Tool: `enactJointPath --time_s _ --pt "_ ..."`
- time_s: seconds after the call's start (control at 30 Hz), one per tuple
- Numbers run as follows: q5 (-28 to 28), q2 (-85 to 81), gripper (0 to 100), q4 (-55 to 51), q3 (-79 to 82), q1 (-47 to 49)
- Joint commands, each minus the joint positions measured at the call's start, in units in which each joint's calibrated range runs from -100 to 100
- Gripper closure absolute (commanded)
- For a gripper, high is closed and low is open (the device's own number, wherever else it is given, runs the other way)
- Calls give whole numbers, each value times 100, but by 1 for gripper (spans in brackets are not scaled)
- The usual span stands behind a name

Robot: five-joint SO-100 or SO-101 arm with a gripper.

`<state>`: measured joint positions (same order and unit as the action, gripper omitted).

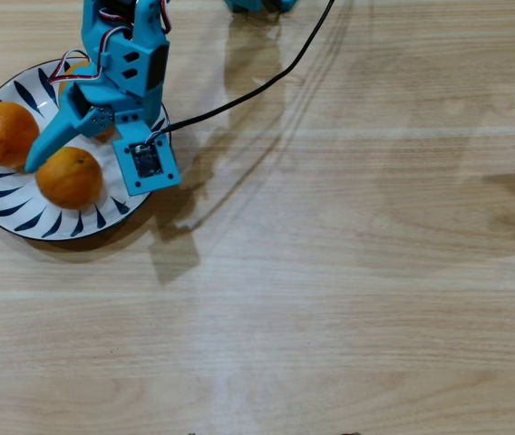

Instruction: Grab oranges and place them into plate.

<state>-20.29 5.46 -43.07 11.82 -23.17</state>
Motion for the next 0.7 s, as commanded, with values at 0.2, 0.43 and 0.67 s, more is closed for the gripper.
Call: enactJointPath --time_s 0.2,0.43,0.67 --pt "-370 -1197 53 -1044 -127 640" --pt "168 -3209 100 -1731 461 1737" --pt "691 -5677 98 -1250 3540 2914"
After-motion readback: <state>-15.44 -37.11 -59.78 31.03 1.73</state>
